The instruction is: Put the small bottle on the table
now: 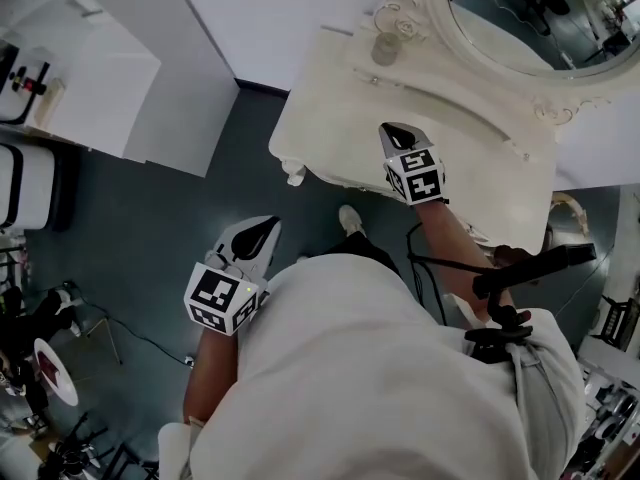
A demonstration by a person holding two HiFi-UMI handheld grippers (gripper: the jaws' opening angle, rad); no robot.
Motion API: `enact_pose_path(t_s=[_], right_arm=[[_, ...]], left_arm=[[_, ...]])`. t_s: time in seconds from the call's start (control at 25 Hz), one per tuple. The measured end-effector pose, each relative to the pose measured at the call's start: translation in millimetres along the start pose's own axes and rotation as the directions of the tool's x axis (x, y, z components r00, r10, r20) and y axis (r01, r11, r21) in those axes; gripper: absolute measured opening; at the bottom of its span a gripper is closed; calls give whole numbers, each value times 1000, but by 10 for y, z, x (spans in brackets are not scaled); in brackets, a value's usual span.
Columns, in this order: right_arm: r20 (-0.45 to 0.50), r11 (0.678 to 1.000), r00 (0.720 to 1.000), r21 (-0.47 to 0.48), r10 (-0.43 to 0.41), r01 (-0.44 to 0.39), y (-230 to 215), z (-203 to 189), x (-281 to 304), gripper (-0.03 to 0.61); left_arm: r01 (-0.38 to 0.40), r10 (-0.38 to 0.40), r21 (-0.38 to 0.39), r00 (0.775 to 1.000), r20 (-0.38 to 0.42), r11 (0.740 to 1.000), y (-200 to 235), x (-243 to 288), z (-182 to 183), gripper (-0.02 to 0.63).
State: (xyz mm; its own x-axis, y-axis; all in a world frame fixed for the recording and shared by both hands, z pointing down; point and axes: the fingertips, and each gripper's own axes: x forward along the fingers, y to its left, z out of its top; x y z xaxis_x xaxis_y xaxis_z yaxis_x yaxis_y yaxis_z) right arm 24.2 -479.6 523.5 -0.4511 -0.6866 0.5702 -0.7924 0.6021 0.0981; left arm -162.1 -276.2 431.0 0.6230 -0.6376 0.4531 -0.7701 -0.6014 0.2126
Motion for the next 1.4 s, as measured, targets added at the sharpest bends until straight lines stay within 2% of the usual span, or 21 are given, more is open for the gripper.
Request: enact_pose_path(t_s=[0.48,0.8,1.0,1.4], right_arm=[[14,990,991,-43,135,-134,1299,-164,-793,2],[30,975,978,-78,209,-206,1973,-155,-1183,2],[40,969,972,-98,230,-225,2300,-195,-1390,2],[41,960,964,-118,261,-255,2539,-212,-1497,2]], left_arm=[[66,-65,25,998,-13,998,-188,-514,-462,3],[81,-80,66,997,-16,995,-311,-754,-623,3],[95,-94,70,995,-8,993,-419,-926,-761,3],[91,-91,59,996,-12,994,-483,-1033,-892,3]])
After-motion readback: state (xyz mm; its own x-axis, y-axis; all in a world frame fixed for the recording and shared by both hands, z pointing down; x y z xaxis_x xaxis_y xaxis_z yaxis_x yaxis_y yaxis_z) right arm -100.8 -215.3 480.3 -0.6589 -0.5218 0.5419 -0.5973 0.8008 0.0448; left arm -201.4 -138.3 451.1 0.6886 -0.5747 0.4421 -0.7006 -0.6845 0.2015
